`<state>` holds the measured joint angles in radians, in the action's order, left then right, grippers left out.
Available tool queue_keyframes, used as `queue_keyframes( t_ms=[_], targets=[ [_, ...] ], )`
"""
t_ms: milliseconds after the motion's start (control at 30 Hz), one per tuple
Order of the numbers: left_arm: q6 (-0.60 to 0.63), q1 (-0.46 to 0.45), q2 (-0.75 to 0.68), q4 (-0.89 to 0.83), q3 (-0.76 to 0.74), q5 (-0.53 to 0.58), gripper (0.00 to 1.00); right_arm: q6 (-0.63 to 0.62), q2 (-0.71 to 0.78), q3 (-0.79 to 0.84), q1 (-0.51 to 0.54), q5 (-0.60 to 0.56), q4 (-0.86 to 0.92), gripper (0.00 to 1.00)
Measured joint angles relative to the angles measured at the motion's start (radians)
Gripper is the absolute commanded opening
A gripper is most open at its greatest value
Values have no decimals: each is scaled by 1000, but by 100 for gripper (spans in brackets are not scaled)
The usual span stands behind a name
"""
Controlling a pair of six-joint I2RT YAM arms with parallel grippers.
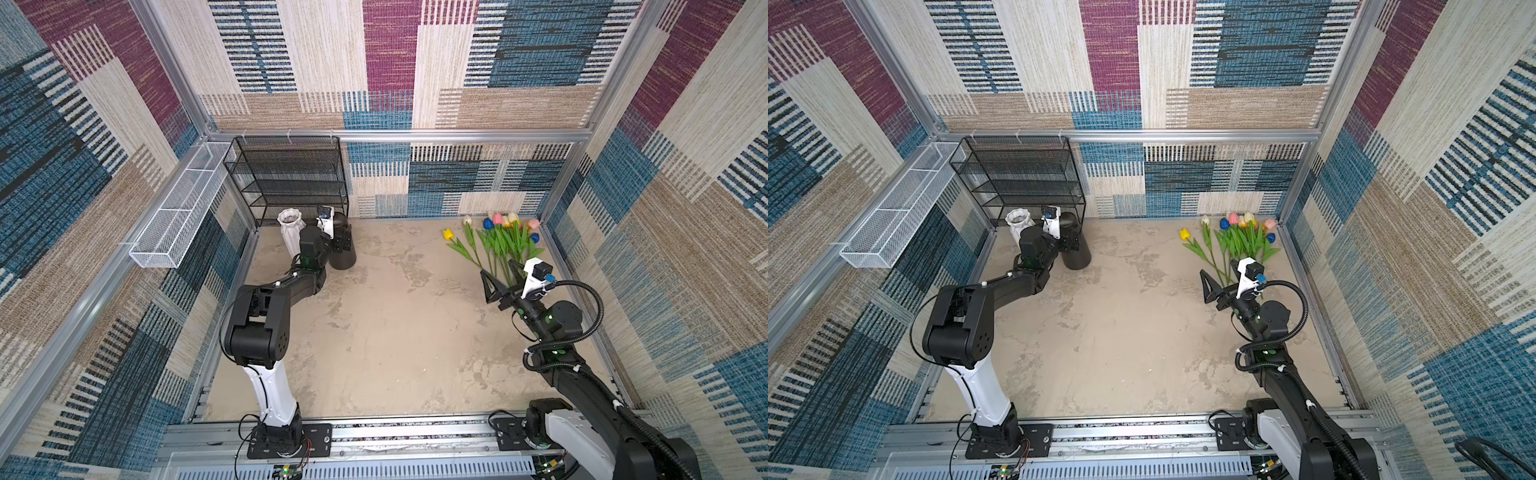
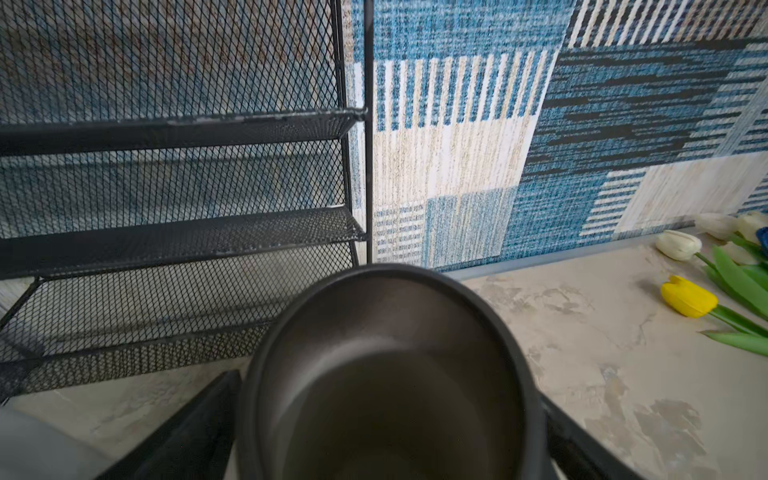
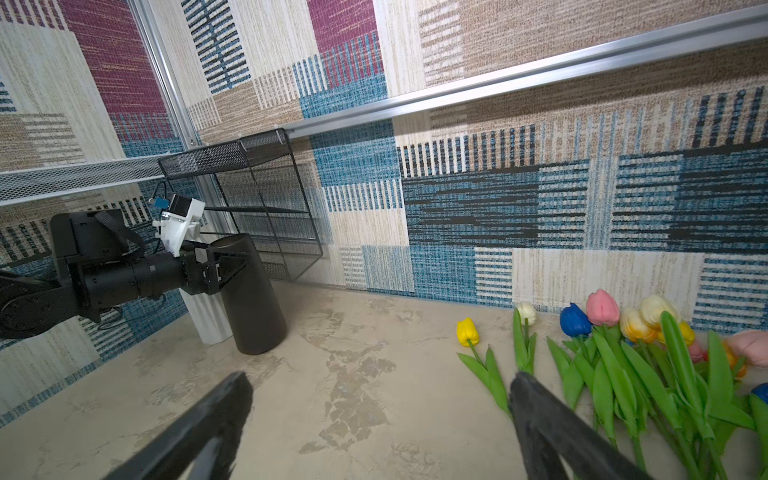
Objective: Arrange the flowers into the vase
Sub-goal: 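Grasp the dark grey vase with left gripper while right reaches toward tulips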
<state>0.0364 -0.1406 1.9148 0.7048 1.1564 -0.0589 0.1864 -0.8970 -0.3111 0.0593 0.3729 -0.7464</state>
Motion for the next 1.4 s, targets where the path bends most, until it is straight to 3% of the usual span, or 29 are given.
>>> queue_keyframes(
  t_ms=[233,533,667,1033,1200,1400],
  targets=[
    [1,1,67,42,34,-10,96,0,-6,0,0,-7,0,100],
    [2,3,96,63,51,-51,77,-1,-11,-9,0,-13,5,100],
    [5,3,96,68,49,-60,54,-2,-14,-27,0,-26,15,100],
    [13,2,70,30,38,-165,23,-5,-27,-67,0,-79,92,100],
    [11,-28,-5,-38,-14,-265,14,0,-112,-213,0,-109,188,100],
    [0,-126,-190,-74,-161,-367,12,-15,-402,-626,-29,-119,460,89]
  ],
)
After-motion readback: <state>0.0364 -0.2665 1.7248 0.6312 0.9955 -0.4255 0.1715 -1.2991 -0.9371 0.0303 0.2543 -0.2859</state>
